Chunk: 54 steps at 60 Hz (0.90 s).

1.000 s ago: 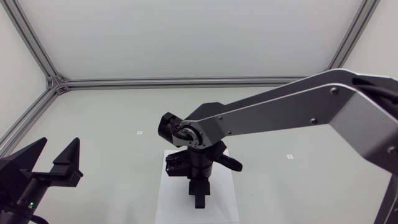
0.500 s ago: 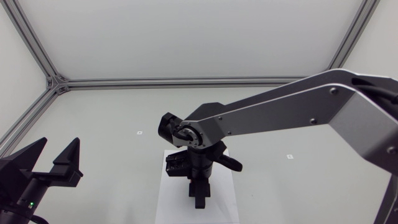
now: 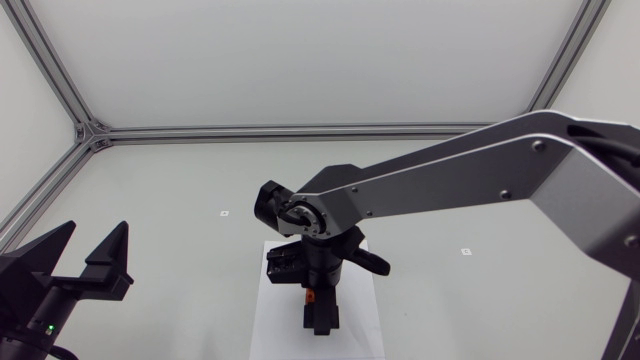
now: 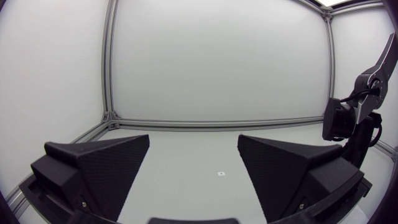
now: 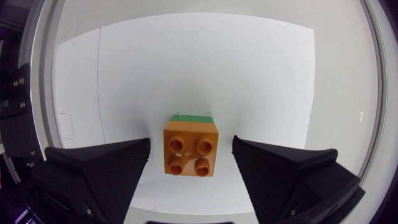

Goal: Pick up the orange 2x2 brick with the right arm and stack it on top of the green 2x2 brick in the center

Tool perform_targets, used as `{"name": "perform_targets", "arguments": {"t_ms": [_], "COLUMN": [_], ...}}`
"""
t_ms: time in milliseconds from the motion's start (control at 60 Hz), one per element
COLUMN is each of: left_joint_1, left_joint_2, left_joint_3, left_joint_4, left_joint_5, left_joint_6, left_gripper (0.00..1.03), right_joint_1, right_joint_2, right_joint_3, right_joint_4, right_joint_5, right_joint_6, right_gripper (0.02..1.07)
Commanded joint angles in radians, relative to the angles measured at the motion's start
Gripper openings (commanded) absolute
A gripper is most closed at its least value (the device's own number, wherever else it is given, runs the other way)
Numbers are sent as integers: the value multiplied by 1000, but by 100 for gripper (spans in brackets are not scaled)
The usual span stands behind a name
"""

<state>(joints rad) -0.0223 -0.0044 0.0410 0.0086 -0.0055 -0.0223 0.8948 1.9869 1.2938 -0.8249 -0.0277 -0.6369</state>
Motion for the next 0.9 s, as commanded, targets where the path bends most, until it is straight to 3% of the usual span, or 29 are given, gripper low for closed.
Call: {"name": "perform_targets", "arguments": {"t_ms": [0,550,883], "left_joint_1": [5,5,5], "left_joint_2": [-8,-8,-8], "left_joint_3": [-41,-41,-41], "left_joint_4": [-15,-15,-15], "left_joint_5": [4,4,4], "left_joint_6": [13,13,13], "left_gripper": [99,99,99], "right_joint_1": [-2,6,-74], "right_joint_2": [-42,-293,-579], "right_joint_3": [-28,4,-37], "right_joint_4": [-20,-145,-155], "right_joint_5": [8,5,-1], "right_joint_6": [-20,55,167], "right_gripper": [103,103,103]}}
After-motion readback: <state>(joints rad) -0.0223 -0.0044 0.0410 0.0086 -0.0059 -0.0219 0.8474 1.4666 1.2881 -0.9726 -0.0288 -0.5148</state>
